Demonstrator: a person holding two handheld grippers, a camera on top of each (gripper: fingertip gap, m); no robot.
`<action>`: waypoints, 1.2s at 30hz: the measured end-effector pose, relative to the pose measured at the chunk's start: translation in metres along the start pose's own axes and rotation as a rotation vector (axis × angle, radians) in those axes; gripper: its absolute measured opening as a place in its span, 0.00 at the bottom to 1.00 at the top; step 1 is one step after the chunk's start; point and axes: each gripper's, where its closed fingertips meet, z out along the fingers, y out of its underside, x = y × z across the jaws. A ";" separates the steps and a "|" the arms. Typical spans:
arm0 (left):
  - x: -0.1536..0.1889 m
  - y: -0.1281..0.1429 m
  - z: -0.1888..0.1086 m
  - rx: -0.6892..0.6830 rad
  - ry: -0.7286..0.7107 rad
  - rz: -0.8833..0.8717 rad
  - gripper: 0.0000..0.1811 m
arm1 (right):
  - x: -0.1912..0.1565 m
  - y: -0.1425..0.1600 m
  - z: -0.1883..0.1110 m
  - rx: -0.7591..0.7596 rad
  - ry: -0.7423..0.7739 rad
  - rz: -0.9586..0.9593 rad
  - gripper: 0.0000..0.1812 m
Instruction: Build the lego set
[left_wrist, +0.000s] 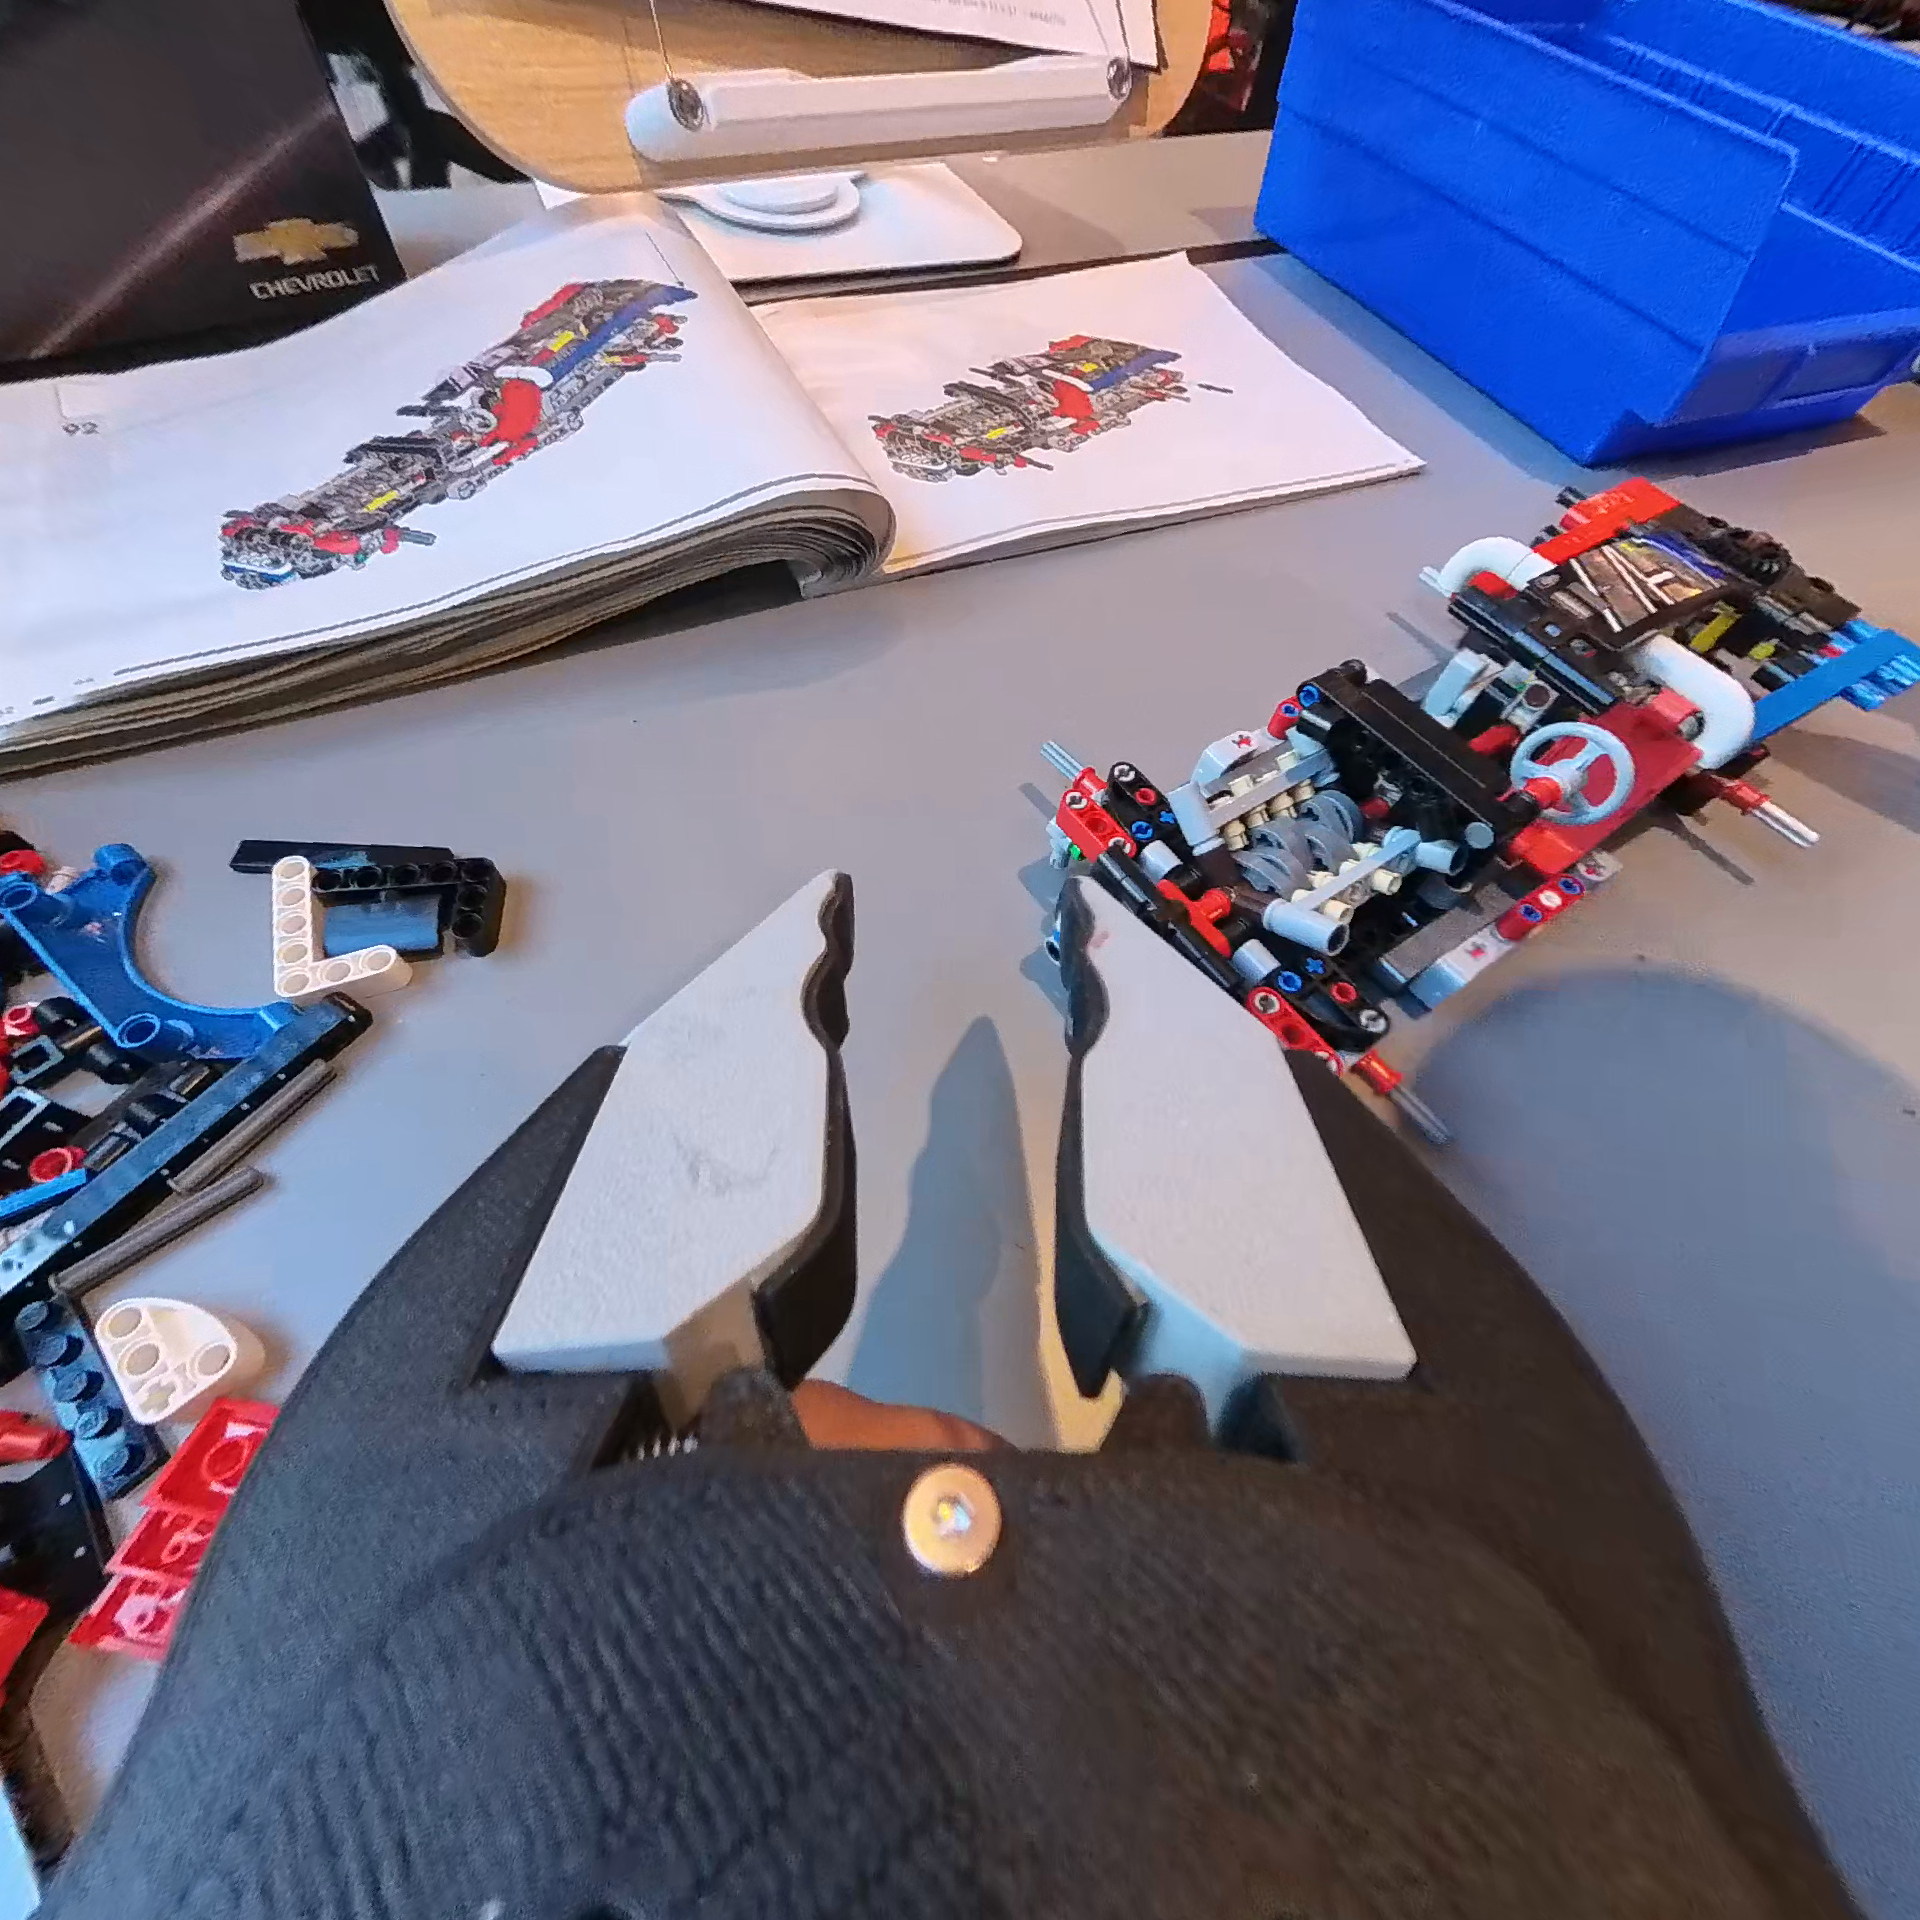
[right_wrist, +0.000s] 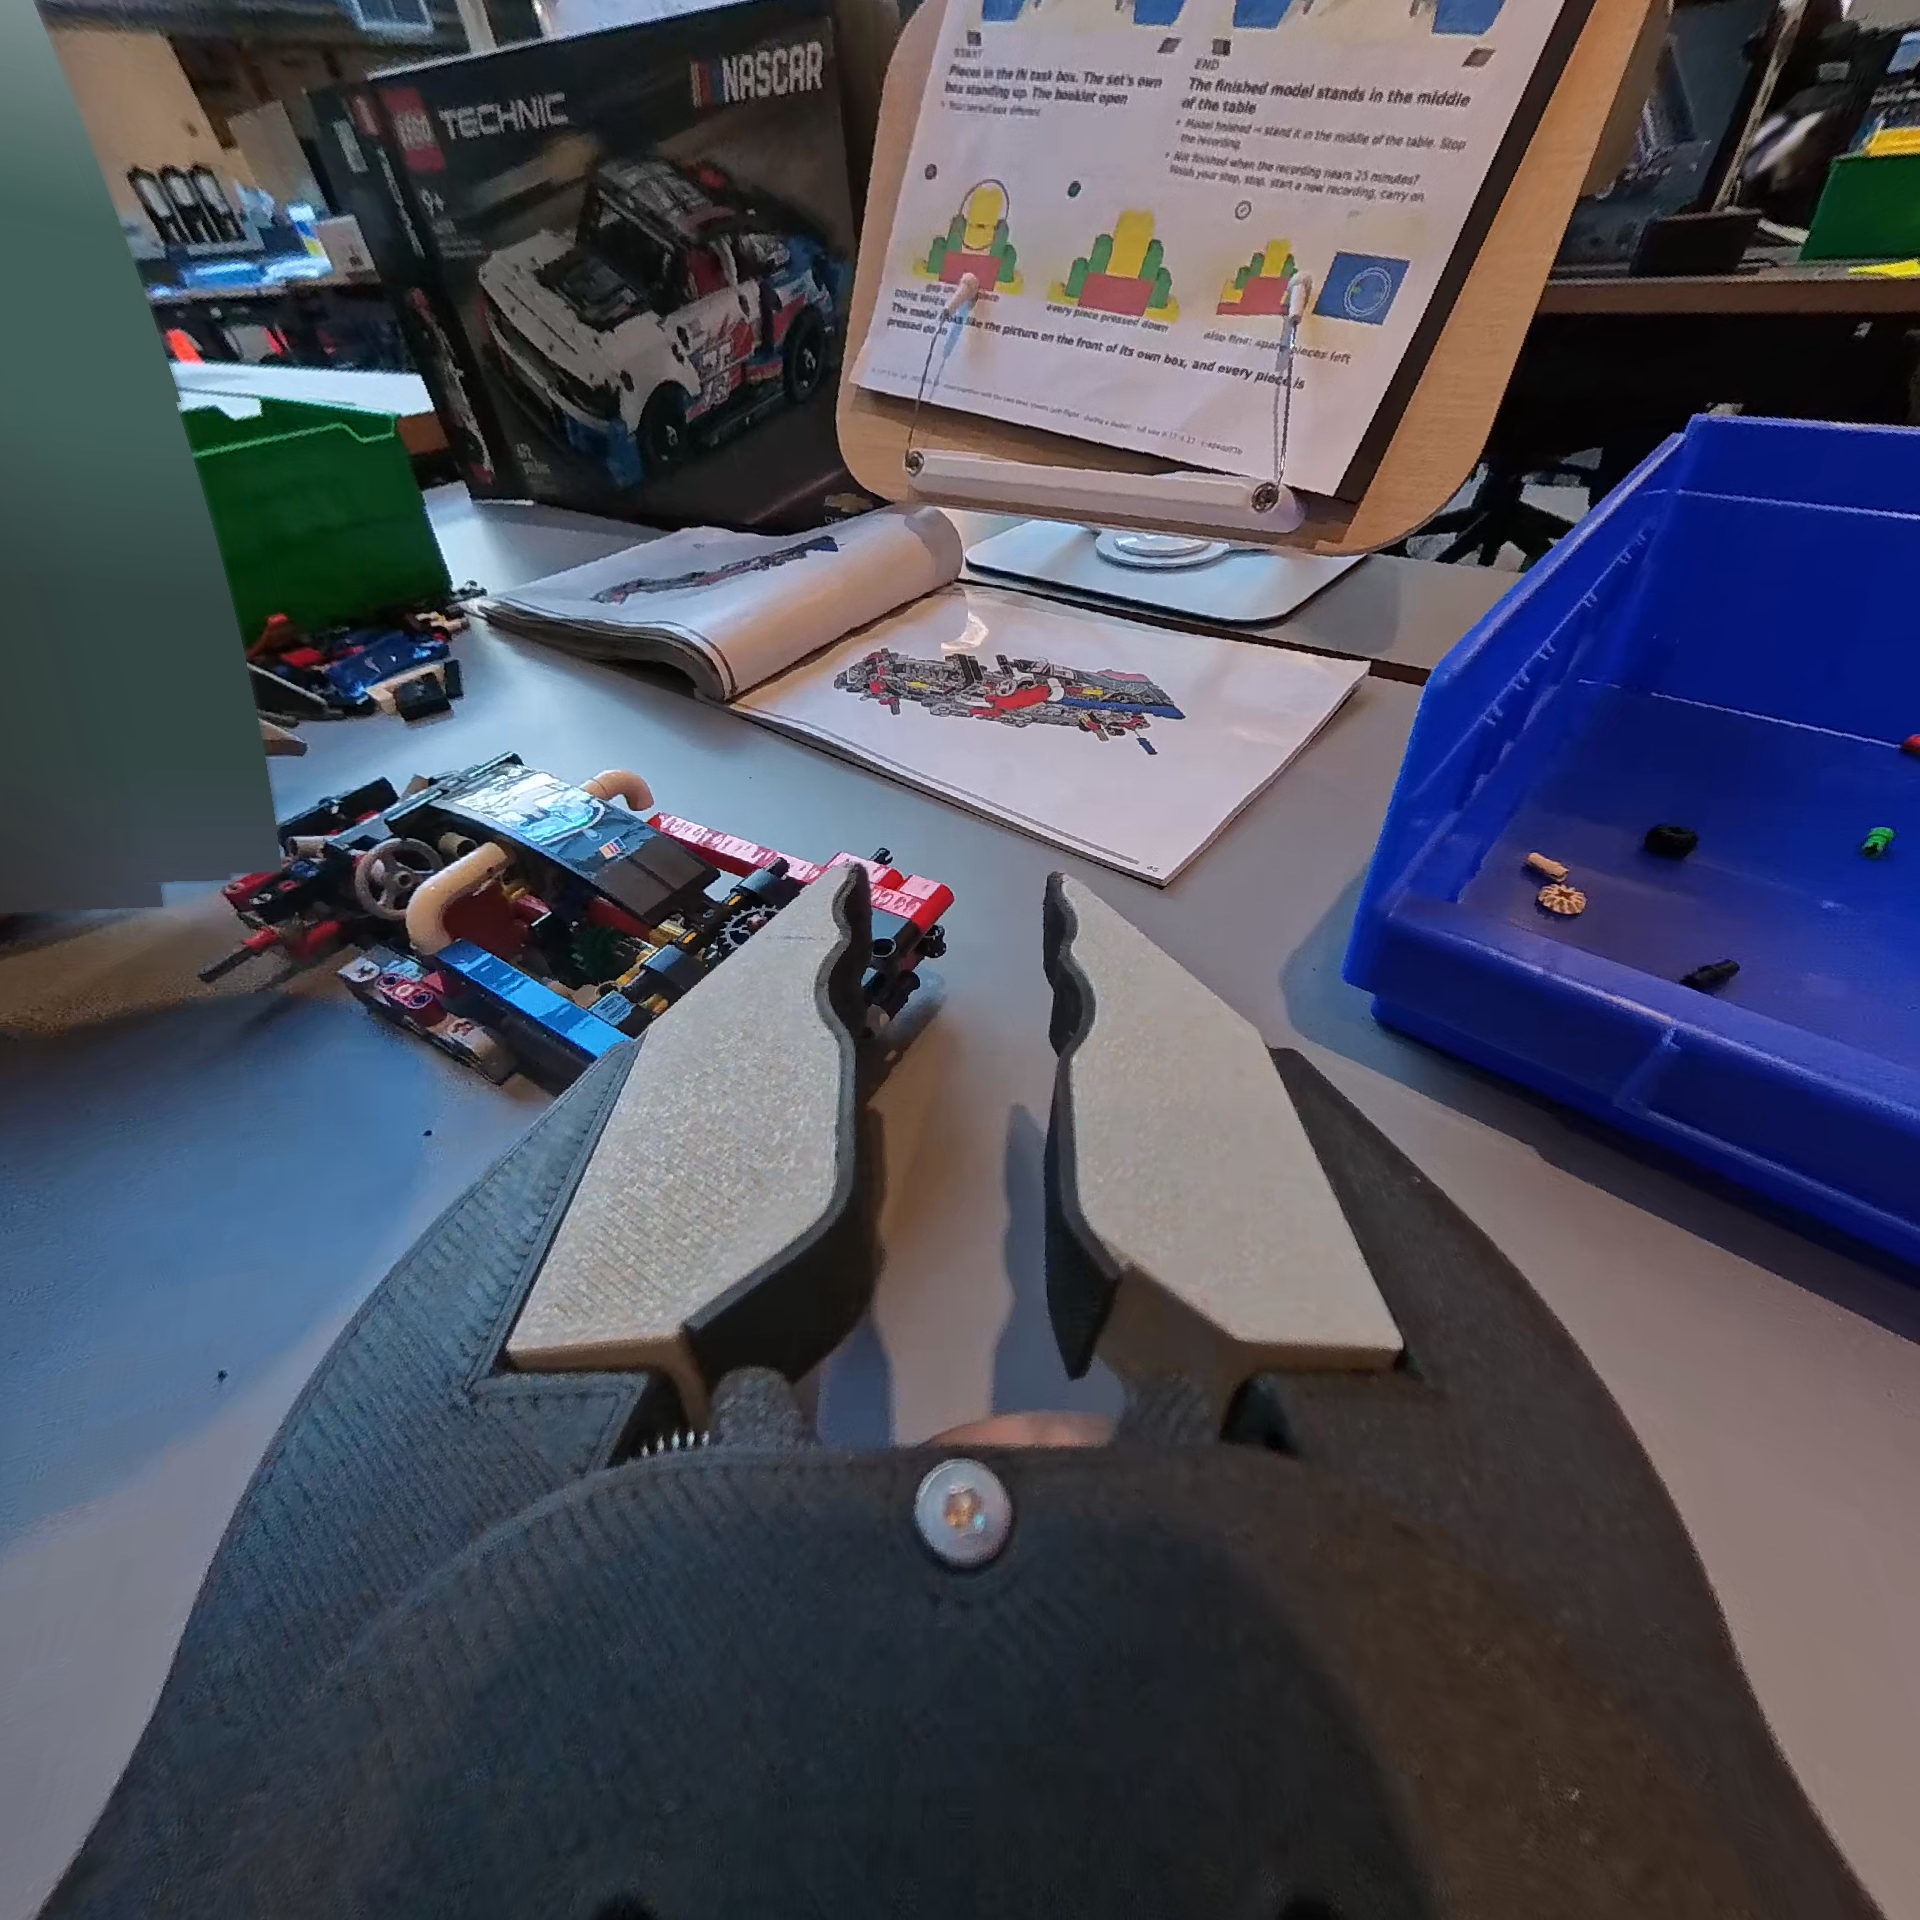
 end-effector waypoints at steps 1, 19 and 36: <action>0.000 -0.001 -0.001 0.005 -0.006 0.004 0.21 | 0.000 0.000 -0.001 0.001 -0.001 0.005 0.17; 0.028 0.007 -0.021 -0.023 -0.053 0.051 0.20 | -0.003 0.005 0.000 -0.030 -0.030 0.025 0.16; 0.048 0.026 -0.060 -0.089 -0.081 0.072 0.20 | -0.005 0.005 -0.003 -0.024 -0.029 0.023 0.15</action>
